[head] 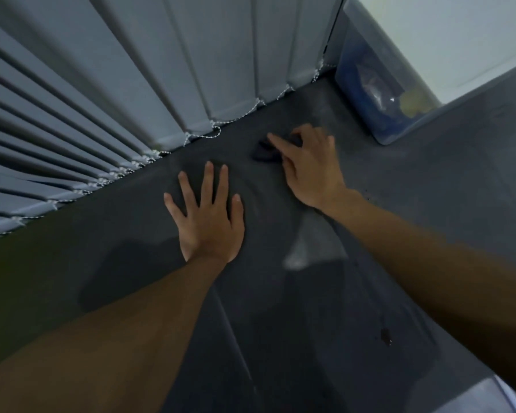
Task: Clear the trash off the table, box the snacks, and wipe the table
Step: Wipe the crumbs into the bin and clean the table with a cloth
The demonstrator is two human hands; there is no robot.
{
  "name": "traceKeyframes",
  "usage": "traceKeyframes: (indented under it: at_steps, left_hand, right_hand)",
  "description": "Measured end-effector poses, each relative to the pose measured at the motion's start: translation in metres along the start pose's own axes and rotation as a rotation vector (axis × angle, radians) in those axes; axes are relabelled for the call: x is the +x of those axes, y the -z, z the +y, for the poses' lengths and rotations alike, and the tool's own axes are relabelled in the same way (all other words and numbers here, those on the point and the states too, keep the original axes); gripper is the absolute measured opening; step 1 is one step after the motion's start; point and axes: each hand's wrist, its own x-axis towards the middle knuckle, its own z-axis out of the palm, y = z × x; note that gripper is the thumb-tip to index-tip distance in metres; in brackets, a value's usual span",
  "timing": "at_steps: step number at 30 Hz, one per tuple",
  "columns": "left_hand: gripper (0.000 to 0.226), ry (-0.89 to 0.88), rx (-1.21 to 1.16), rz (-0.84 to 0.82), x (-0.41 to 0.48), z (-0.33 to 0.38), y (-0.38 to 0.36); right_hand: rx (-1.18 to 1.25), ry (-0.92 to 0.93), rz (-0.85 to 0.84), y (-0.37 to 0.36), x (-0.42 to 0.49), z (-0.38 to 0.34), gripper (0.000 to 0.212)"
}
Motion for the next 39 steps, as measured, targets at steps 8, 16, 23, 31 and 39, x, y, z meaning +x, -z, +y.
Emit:
traceKeyframes:
  at_steps: [8, 16, 23, 31, 39]
  left_hand:
    - [0.061, -0.003, 0.004, 0.016, 0.0, -0.001, 0.001]
    - [0.06, -0.004, 0.0, 0.016, 0.001, -0.002, 0.002]
    - [0.059, 0.011, 0.004, 0.0, 0.002, -0.002, 0.003]
    - [0.057, -0.075, -0.065, 0.019, -0.001, 0.002, 0.006]
    - [0.065, -0.303, -0.122, 0.091, -0.011, 0.0, 0.009]
  right_hand:
    - [-0.022, -0.508, 0.007, -0.003, 0.058, -0.018, 0.048]
    - [-0.023, -0.158, 0.008, 0.003, 0.032, 0.005, 0.047]
    - [0.078, -0.149, -0.002, 0.012, -0.023, -0.02, 0.047]
    - [0.033, -0.406, 0.08, 0.03, -0.076, 0.004, 0.044]
    - [0.086, -0.071, -0.035, 0.043, -0.155, -0.022, 0.046]
